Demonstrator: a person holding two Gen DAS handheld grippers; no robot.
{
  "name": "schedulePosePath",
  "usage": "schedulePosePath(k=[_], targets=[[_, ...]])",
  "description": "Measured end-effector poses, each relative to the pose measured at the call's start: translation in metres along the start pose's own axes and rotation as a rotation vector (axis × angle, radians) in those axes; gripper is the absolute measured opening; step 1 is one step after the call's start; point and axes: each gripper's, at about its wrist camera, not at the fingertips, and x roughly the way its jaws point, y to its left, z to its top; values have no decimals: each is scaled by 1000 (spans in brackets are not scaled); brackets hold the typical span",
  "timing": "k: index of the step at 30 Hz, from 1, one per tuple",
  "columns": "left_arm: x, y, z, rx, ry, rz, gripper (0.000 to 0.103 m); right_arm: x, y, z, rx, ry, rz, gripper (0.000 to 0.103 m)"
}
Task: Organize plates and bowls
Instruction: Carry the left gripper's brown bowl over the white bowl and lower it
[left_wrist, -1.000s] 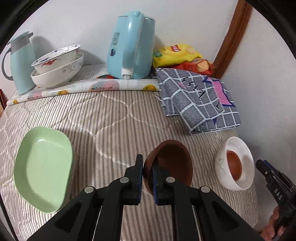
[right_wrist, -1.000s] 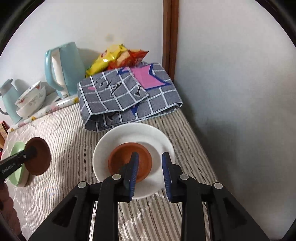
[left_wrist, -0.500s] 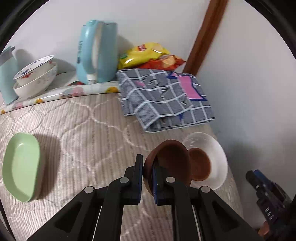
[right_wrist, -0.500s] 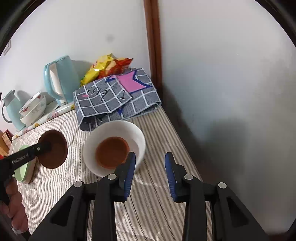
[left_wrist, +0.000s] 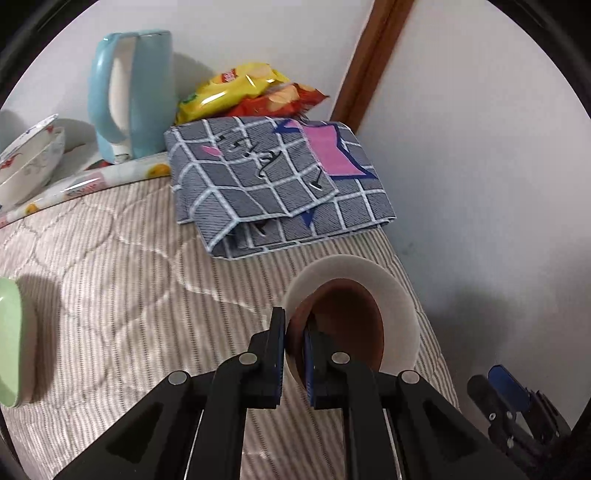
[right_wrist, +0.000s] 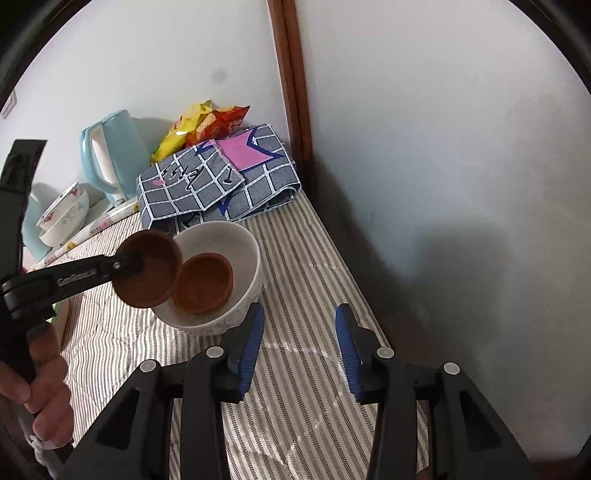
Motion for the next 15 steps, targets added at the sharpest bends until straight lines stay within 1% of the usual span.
schedulePosePath(k=[5,7,15], targets=[[13,-10,2,7,18,-8,9,1,-4,0,2,6,4,40],[18,-12,2,6,25,-7,9,2,-5,0,6,11,18,40],[30,-11,2,2,47,-12,9,1,-6,0,4,-2,17,40]])
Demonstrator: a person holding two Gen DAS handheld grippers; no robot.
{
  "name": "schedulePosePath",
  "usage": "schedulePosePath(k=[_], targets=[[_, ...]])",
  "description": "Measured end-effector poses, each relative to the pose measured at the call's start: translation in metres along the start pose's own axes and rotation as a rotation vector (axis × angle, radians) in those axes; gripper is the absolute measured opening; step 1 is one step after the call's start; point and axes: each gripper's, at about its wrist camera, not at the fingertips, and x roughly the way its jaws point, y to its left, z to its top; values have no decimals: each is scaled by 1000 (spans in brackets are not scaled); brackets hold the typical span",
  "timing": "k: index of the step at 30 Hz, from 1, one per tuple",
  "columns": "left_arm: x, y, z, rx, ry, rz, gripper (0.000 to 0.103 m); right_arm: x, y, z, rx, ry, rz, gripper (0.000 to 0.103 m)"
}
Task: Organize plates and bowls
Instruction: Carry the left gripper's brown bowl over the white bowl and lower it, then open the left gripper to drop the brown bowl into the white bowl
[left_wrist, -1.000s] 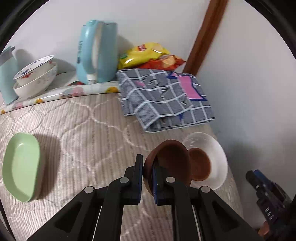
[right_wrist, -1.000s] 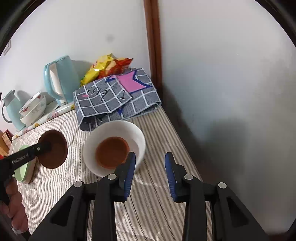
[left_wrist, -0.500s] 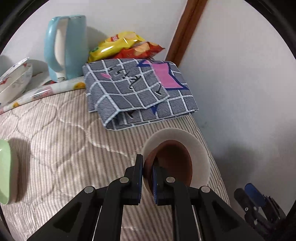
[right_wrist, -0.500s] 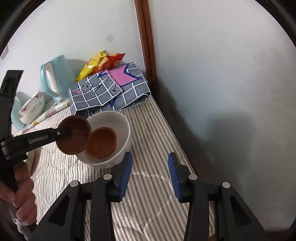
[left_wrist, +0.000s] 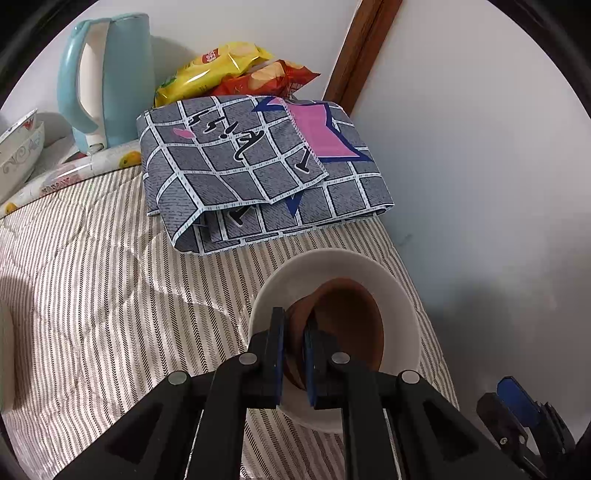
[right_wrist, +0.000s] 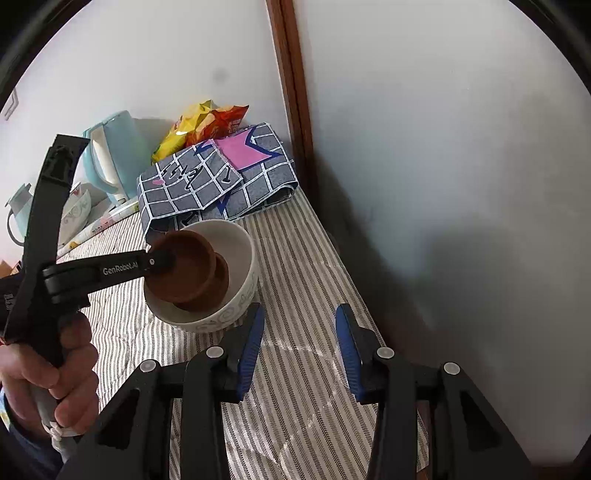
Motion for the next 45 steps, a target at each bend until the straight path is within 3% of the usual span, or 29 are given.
schedulePosePath(k=[20,24,27,31,45], targets=[[15,1,1,17,40,-36,12,5,7,0,5,18,-3,41],[9,0,2,26,50,-64,19,6,11,2,-1,16,7,41],[-4,0,2,41,11,-48,28,9,13,6,1,15,27,41],[-17,6,7,47,-25,-13,30,17,18,12,3,21,48,41],[-1,28,3,38,43,36,30,56,34,30,-24,67,35,41]])
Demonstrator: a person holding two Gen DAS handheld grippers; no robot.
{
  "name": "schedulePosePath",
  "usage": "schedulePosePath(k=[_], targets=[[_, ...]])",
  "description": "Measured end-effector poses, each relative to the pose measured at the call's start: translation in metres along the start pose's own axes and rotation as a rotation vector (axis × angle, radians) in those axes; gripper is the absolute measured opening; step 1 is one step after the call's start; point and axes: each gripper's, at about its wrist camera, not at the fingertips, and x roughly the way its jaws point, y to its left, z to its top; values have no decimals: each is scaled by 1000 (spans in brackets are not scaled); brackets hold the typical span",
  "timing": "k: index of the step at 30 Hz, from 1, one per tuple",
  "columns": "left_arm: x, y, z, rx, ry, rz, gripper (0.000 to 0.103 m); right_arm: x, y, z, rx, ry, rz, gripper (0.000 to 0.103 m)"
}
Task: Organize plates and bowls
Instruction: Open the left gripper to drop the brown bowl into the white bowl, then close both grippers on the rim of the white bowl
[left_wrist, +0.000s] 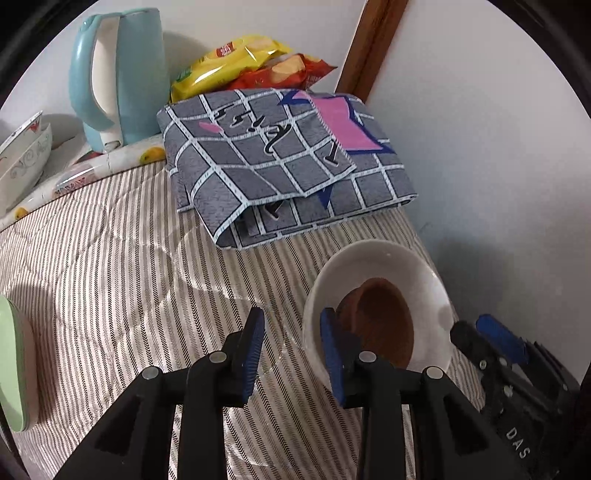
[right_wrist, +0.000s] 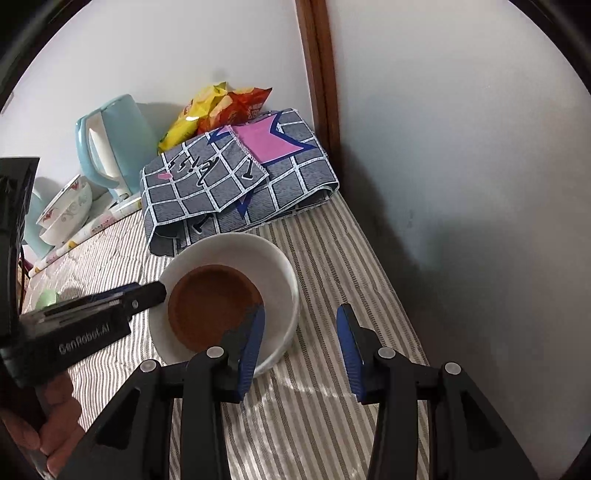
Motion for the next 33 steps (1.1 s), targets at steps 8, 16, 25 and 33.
schedulePosePath(k=[8,16,25,33], targets=[[15,-2,2,25,37,2,30,22,6,1,-23,39,-40,30],[25,-3,3,47,53,8,33,39,9,0,-22,85,-64,26],[34,-1,5,51,65,21,39,47,13,0,-40,114,-81,26],[41,1,8,49,79,7,40,49,13,1,-40,126,-86,27]])
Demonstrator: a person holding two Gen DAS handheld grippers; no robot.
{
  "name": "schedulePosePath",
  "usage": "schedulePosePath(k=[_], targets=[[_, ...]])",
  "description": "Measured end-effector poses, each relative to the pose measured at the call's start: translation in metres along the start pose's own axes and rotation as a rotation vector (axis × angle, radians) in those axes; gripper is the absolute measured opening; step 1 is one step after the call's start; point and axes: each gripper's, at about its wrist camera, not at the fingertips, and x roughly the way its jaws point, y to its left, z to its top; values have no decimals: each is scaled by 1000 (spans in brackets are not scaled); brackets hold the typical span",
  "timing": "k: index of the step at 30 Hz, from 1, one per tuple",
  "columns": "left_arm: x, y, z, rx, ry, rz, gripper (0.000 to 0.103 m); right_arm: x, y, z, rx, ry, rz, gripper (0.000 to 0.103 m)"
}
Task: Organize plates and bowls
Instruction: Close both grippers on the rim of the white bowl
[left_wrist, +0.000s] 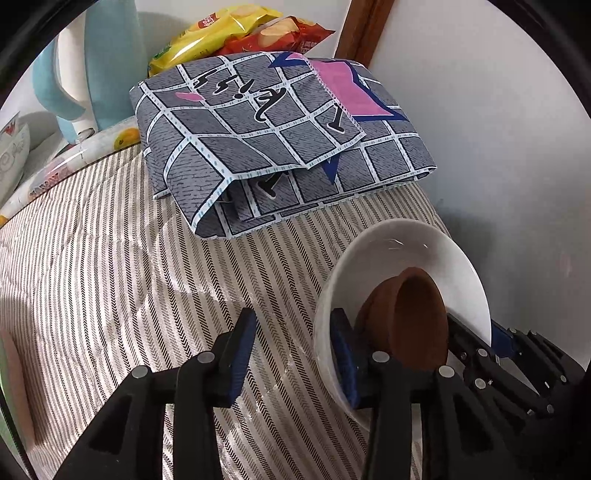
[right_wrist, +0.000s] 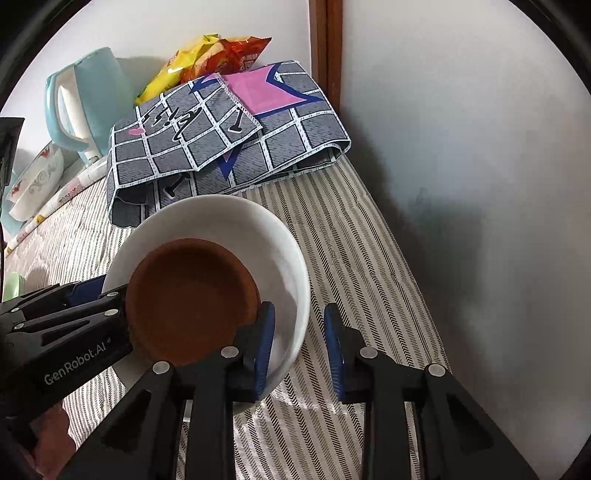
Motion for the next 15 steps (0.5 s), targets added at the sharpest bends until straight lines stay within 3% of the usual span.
schedulePosePath(k=[11,15], targets=[[1,2,2,12,-12,-14,38,-1,3,-2,17,-17,5,26],[0,0,-1,15,-30,-43,26,-1,5,-2,19,-27,21,16]])
